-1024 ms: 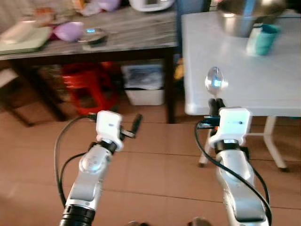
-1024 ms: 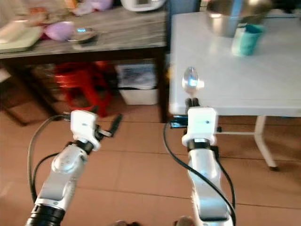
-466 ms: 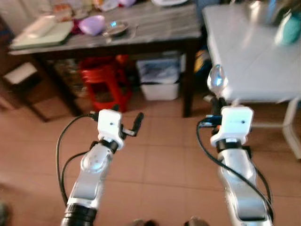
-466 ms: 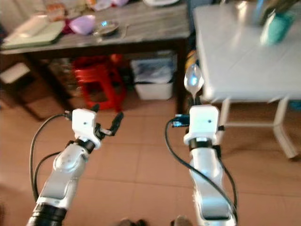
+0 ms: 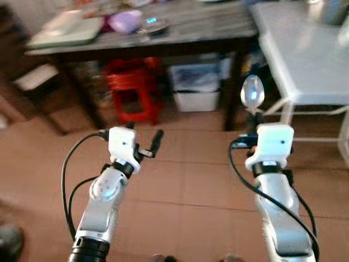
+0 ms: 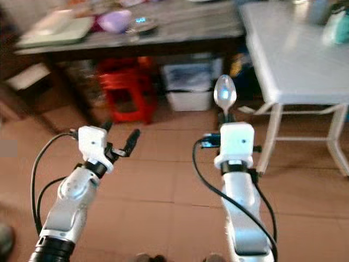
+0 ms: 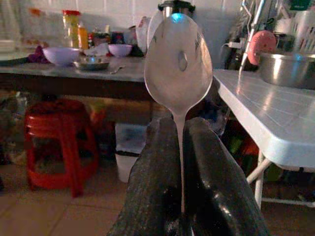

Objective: Setting the table

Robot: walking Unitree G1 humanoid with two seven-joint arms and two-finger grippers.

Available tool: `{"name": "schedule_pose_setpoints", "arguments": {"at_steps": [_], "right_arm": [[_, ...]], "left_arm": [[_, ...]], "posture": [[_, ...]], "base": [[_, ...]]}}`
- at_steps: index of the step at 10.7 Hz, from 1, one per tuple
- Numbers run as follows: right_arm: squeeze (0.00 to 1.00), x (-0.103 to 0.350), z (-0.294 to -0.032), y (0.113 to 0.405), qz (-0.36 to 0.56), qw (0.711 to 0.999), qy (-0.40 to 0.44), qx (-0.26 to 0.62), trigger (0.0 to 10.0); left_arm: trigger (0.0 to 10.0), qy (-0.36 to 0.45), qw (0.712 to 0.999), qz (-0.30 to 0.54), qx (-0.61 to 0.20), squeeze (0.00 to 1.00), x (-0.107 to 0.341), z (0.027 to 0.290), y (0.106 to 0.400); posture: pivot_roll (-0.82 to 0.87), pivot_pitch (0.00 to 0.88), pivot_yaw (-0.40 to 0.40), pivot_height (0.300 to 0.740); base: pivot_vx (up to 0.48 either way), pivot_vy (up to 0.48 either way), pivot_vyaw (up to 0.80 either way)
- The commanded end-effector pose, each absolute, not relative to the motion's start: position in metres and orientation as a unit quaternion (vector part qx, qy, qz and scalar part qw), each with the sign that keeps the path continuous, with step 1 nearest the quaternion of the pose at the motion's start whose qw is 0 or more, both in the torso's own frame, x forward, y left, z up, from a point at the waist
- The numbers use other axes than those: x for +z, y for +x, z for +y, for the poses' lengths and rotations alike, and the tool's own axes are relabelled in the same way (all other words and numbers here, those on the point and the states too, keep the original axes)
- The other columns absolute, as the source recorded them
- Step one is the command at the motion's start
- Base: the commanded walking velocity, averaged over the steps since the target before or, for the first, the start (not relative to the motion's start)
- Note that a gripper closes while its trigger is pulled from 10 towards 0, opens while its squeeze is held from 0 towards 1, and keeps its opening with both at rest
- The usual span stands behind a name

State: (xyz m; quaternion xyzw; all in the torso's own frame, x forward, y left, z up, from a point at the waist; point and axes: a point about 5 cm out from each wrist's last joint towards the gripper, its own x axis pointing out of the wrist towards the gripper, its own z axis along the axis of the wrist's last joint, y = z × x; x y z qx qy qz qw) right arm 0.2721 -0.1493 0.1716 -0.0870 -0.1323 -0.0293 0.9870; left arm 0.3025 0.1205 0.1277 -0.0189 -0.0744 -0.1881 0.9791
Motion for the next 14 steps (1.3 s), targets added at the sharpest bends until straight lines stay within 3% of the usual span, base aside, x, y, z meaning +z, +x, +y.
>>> {"name": "schedule_pose_setpoints", "arguments": {"at_steps": [1,14], "right_arm": [[0.00,0.1777,-0.1486,0.2712,-0.147,0.985,-0.087,-0.027,10.0],[0.00,0.1766,-0.1476,0.2707,-0.145,0.984,-0.100,-0.020,10.0]], "left_arm": [[10.0,-0.021,0.976,-0.081,-0.199,0.00,0.1310,0.1180,0.3013],[10.0,-0.024,0.975,-0.075,-0.206,0.00,0.1285,0.1131,0.3002]], "posture": [[-0.15,0.147,0.136,0.740],[-0.16,0.147,0.136,0.740]], "base": [[0.480,0.000,0.00],[0.480,0.000,0.03]]}}
